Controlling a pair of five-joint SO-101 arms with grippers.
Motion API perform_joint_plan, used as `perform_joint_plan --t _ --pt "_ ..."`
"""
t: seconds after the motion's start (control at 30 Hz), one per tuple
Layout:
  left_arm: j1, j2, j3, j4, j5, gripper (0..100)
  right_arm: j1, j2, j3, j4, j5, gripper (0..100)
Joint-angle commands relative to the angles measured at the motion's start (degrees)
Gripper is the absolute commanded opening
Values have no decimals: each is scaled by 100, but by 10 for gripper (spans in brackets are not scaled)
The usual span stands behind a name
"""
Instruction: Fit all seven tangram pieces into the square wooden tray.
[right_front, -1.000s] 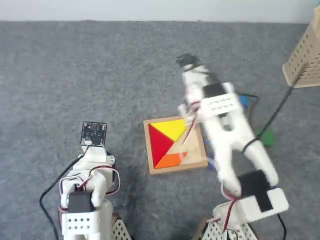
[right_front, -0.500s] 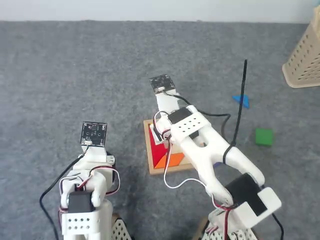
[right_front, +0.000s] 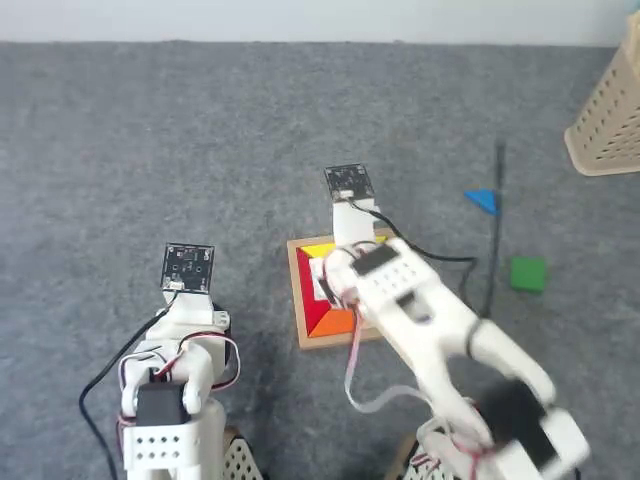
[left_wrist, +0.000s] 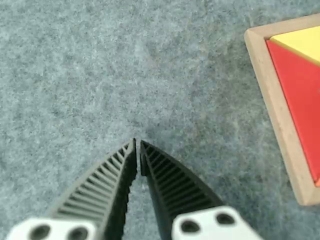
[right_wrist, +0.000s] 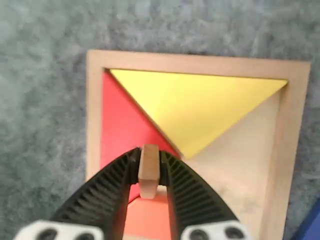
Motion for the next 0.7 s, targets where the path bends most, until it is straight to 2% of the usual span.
perform_joint_plan --t 0.0,0.1,0.4,0.57,0.67 --pt "-9 -35 -31 35 35 11 -48 -1604 800 -673 229 6" --pt "-9 -35 -31 35 35 11 -180 -1877 1125 -901 299 6" --pt "-9 -35 -31 35 35 11 -435 -1218 1160 -1455 958 17" --pt "-9 -35 -31 35 35 11 -409 -1156 1152 -1402 1020 102" --pt "-9 -35 -31 35 35 11 -409 -1147 1169 -1402 1020 74"
